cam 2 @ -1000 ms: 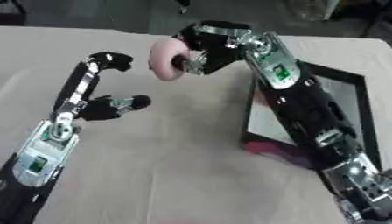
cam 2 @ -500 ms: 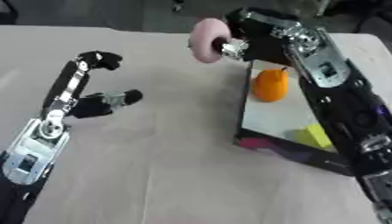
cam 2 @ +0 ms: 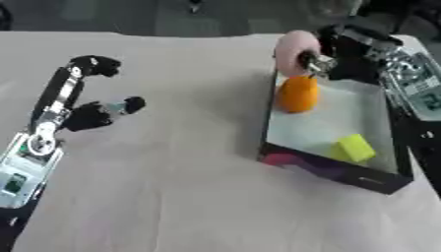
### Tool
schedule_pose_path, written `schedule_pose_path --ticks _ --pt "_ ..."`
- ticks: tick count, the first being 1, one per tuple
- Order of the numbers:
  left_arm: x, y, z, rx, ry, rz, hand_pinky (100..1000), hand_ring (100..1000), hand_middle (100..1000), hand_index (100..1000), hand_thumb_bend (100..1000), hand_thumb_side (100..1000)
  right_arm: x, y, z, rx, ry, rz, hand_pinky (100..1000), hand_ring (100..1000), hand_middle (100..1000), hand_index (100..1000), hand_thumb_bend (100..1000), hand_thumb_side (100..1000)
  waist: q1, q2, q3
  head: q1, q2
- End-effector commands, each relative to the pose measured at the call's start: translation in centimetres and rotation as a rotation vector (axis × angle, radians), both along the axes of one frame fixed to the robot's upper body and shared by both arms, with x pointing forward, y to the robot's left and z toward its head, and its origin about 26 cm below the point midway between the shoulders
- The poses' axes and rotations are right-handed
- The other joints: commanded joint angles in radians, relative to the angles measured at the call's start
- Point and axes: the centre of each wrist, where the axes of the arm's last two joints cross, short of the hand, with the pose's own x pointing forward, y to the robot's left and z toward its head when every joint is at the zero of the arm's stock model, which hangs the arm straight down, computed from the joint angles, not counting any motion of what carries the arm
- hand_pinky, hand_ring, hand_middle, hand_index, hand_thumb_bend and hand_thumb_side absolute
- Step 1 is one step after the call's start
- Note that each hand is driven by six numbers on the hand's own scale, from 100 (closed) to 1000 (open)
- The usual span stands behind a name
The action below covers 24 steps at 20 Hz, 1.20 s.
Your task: Pick up the objects with one hand, pass them to the other hand, and then place them into the box on the other side of the table.
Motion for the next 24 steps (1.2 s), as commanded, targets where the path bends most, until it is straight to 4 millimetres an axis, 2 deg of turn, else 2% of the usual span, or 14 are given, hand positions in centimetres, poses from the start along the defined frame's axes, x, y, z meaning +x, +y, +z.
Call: schedule_pose_path --ticks 1,8,12,15,19,20,21,23,24 --pt "0.1 0.7 1.4 -0.01 -0.04 0.013 865 712 622 749 865 654 -1.0 -2.8 2.0 -0.041 -0.041 -0.064 954 1000 536 593 100 228 0.014 -0.03 -0.003 -0.011 0.005" --pt "0.1 0.8 1.6 -0.017 -0.045 0.023 864 713 622 749 864 664 -2.2 -5.8 1.0 -0.065 -0.023 -0.121 953 1000 535 591 100 227 0.017 -0.026 -0.005 -0.083 0.014" --pt "0.1 0.8 1.6 -0.018 -0.045 0.023 864 713 622 749 864 664 -2.3 -6.1 0.9 -0.067 -0.022 -0.124 953 1000 535 591 100 227 0.018 -0.026 -0.004 -0.088 0.014" --pt "0.1 0.8 1.8 -0.021 -0.05 0.023 864 714 623 749 860 671 -2.8 -7.0 0.4 -0.083 -0.003 -0.137 953 1000 540 597 100 249 0.02 -0.024 -0.005 -0.141 0.015" --pt "0.1 0.8 1.7 -0.024 -0.05 0.024 865 715 624 749 859 673 -2.8 -7.4 0.2 -0.109 0.001 -0.13 952 1000 561 622 100 249 0.021 -0.022 -0.004 -0.155 0.011" --pt "0.1 0.8 1.7 -0.026 -0.05 0.024 866 716 624 749 859 673 -2.8 -7.4 0.2 -0.119 -0.002 -0.126 954 1000 583 651 100 250 0.022 -0.022 -0.003 -0.154 0.01" --pt "0.1 0.8 1.7 -0.027 -0.05 0.023 866 716 623 749 859 672 -2.8 -7.5 0.1 -0.13 -0.005 -0.122 961 1000 657 721 100 307 0.022 -0.021 -0.003 -0.154 0.009" --pt "0.1 0.8 1.7 -0.029 -0.05 0.024 866 717 624 749 860 672 -2.8 -7.6 0.2 -0.161 -0.017 -0.119 982 1000 774 806 100 436 0.022 -0.021 -0.002 -0.152 0.008" --pt "0.1 0.8 1.7 -0.029 -0.05 0.024 867 717 624 749 860 672 -2.9 -7.7 0.1 -0.177 -0.024 -0.12 1000 1000 864 894 100 606 0.022 -0.021 -0.002 -0.15 0.008"
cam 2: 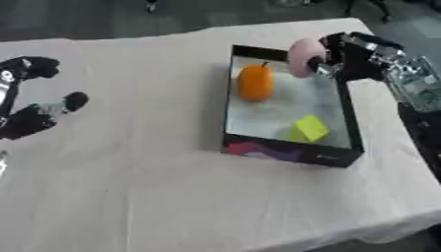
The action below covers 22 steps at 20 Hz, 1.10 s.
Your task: Pick up the objects with one hand, pass them to the other hand, and then place them into the box on the other side of the table.
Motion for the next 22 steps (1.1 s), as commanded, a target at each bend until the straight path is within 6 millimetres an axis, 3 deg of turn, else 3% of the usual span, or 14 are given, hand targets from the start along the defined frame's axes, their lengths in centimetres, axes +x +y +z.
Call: schedule_pose_path --ticks 1,4,10,13,16,17,19,22 --pt "0.1 0.3 1.3 -0.008 -0.04 0.004 867 718 624 748 860 672 -0.5 -1.2 2.1 -0.094 -0.051 -0.015 1000 1000 932 958 100 702 0.01 -0.021 0.001 0.002 -0.001" --pt "0.0 0.3 1.3 -0.01 -0.04 0.003 868 719 623 748 860 670 -0.7 -1.6 1.8 -0.121 -0.08 -0.041 1000 1000 998 1000 100 806 0.01 -0.021 0.0 0.007 0.0" --pt "0.0 0.3 1.2 -0.014 -0.04 0.004 869 720 623 748 860 671 -0.8 -1.9 1.1 -0.145 -0.104 -0.073 1000 1000 1000 1000 100 811 0.012 -0.021 0.0 0.011 0.0" --pt "0.0 0.3 1.3 -0.02 -0.042 0.006 869 720 623 748 854 671 -0.8 -1.9 1.1 -0.13 -0.115 -0.082 1000 1000 1000 1000 100 770 0.012 -0.021 0.0 0.012 -0.001" --pt "-0.1 0.6 1.5 -0.047 -0.049 0.019 864 719 626 740 752 638 -0.6 -1.5 1.6 -0.068 -0.152 -0.107 1000 1000 1000 1000 100 710 0.011 -0.023 0.0 0.028 -0.004" --pt "0.0 1.0 1.9 -0.071 -0.063 0.031 862 718 633 739 730 615 -0.5 -1.2 2.4 -0.044 -0.183 -0.113 1000 1000 1000 1000 100 640 0.011 -0.026 0.001 0.038 -0.007" --pt "0.0 2.0 3.3 -0.119 -0.107 0.066 857 717 654 738 712 682 -0.2 -0.3 4.2 -0.001 -0.256 -0.108 1000 1000 1000 1000 100 613 0.011 -0.034 0.004 0.049 -0.017" --pt "-0.3 4.0 5.8 -0.18 -0.194 0.134 851 718 694 748 632 594 0.0 1.0 6.1 0.063 -0.344 -0.091 1000 1000 1000 1000 100 522 0.01 -0.051 0.013 0.05 -0.029"
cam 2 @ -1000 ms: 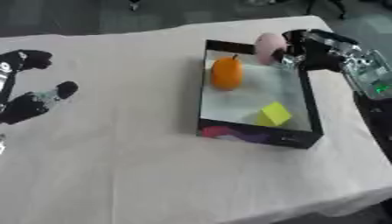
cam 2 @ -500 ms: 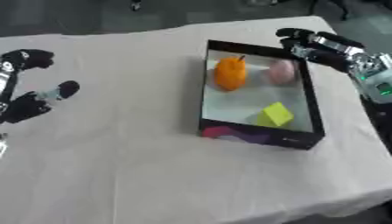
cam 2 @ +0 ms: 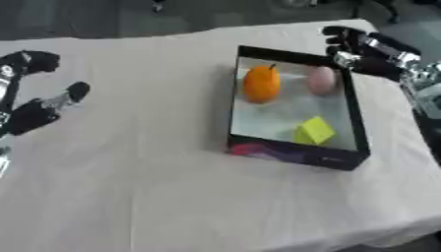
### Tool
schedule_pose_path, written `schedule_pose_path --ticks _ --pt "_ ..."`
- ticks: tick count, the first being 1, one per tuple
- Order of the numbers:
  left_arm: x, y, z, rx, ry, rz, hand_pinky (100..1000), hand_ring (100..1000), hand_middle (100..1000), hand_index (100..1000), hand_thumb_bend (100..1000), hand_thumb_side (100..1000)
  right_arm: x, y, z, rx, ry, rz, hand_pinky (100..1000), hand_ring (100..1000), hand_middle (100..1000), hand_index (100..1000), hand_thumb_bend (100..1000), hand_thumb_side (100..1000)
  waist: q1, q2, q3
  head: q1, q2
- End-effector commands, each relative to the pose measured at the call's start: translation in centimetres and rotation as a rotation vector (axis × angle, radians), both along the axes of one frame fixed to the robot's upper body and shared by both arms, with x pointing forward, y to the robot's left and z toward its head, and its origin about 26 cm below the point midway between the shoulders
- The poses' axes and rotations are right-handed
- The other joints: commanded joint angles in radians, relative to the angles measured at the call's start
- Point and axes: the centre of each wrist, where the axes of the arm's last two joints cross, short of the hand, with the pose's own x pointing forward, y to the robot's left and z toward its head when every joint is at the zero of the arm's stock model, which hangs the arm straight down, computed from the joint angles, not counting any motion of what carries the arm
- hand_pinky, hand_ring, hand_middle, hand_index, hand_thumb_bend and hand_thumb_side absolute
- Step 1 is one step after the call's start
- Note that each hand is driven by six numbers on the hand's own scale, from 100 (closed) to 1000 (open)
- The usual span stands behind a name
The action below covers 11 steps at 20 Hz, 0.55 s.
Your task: Pick up the objects with one hand, pass them to the other hand, and then place them into the box on the other side of the table.
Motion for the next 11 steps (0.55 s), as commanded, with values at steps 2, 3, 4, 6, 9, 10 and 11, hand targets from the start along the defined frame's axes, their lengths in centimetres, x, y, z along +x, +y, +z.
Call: schedule_pose_path --ticks 2,3,4,6,9,10,11 --pt "-0.6 3.5 4.6 -0.082 -0.142 0.108 855 732 729 767 626 556 -0.4 0.9 4.0 0.059 -0.162 0.015 1000 1000 1000 1000 100 491 0.009 -0.064 0.009 0.007 -0.031" --pt "-0.7 4.5 5.3 -0.101 -0.16 0.138 863 747 748 782 627 539 -0.6 0.9 4.4 0.074 -0.187 0.016 1000 1000 1000 1000 100 498 0.009 -0.071 0.012 0.008 -0.037" --pt "-1.0 5.6 5.9 -0.118 -0.176 0.168 873 762 762 795 623 524 -0.7 1.0 4.9 0.089 -0.208 0.014 1000 1000 1000 1000 100 500 0.008 -0.077 0.014 0.01 -0.043" --pt "-1.4 7.7 6.7 -0.142 -0.202 0.23 883 785 783 810 617 489 -1.3 0.7 5.9 0.11 -0.252 0.006 1000 1000 1000 1000 100 497 0.007 -0.092 0.02 0.014 -0.053" --pt "-2.1 10.4 7.5 -0.161 -0.234 0.307 898 794 781 806 553 388 -2.0 0.0 7.2 0.144 -0.313 -0.014 1000 1000 1000 1000 100 486 0.003 -0.111 0.026 0.017 -0.067" --pt "-2.2 11.0 7.6 -0.171 -0.24 0.324 919 801 770 787 492 229 -2.2 -0.2 7.4 0.158 -0.329 -0.022 1000 1000 1000 1000 100 471 0.002 -0.116 0.028 0.017 -0.07" --pt "-2.4 11.9 7.7 -0.181 -0.247 0.348 920 802 769 785 476 203 -2.5 -0.7 7.9 0.166 -0.347 -0.036 1000 1000 1000 1000 100 470 0.001 -0.122 0.029 0.017 -0.073"
